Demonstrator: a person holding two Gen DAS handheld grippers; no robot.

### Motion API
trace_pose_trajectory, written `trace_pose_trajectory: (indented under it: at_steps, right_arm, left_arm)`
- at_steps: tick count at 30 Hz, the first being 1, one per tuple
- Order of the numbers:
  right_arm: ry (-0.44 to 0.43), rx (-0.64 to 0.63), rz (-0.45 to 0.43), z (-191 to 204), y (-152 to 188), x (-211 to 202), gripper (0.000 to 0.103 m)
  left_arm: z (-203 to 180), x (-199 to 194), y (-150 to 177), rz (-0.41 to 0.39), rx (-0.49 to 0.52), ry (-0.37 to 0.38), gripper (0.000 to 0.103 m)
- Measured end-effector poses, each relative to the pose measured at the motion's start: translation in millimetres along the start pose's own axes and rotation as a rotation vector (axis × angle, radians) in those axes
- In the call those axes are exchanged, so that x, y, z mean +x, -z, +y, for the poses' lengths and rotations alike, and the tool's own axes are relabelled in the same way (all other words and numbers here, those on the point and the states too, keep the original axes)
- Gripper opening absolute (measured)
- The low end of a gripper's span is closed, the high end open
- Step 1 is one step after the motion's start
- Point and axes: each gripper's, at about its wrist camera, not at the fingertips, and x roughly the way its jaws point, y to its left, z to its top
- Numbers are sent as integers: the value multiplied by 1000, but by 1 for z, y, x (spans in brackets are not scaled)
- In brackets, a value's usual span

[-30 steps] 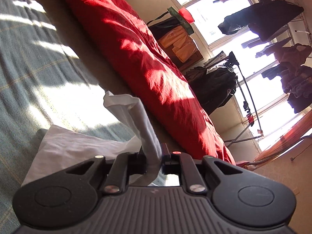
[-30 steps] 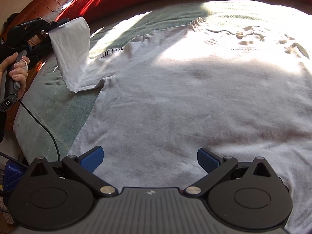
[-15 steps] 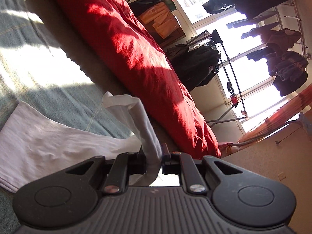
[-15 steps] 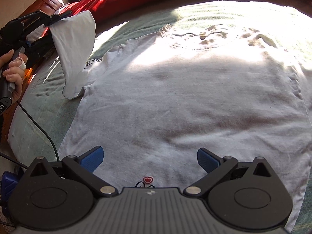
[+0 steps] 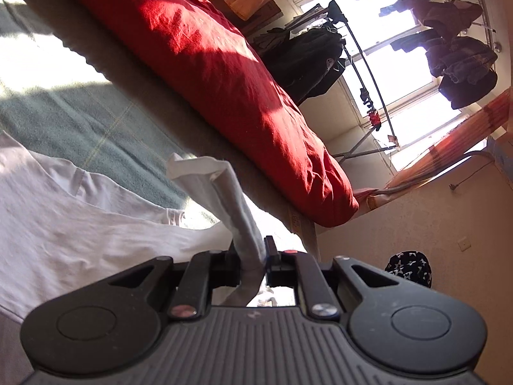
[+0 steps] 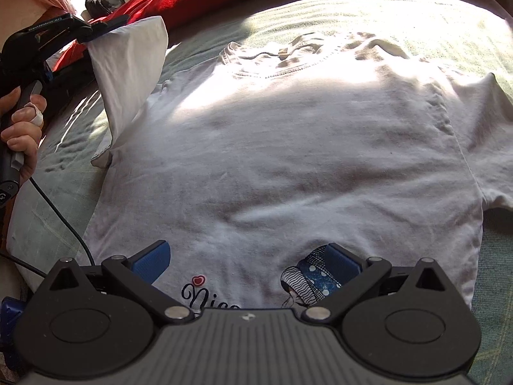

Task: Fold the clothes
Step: 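Carry the shirt side across the body and lay it down with the left tool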

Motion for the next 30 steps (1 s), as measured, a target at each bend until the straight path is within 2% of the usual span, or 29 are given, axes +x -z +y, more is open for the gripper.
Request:
trace_pose_trajectory:
  at_steps: [16,20,25,30]
  right_arm:
    - [36,70,-18,-33,21,-19,103]
    - [39,86,-24,-40,25,-21,103]
    - [43,102,-26,-46,28,-22,103]
    - [48,111,-25,-50,31,-22,103]
  left_arm:
    - [-40,49,46,177,166,19,11]
    - [-47,60,56,218,211,6,11]
    - [-49,73,66,243,218,1,11]
    - [-48,84,75,276,263,-41,11]
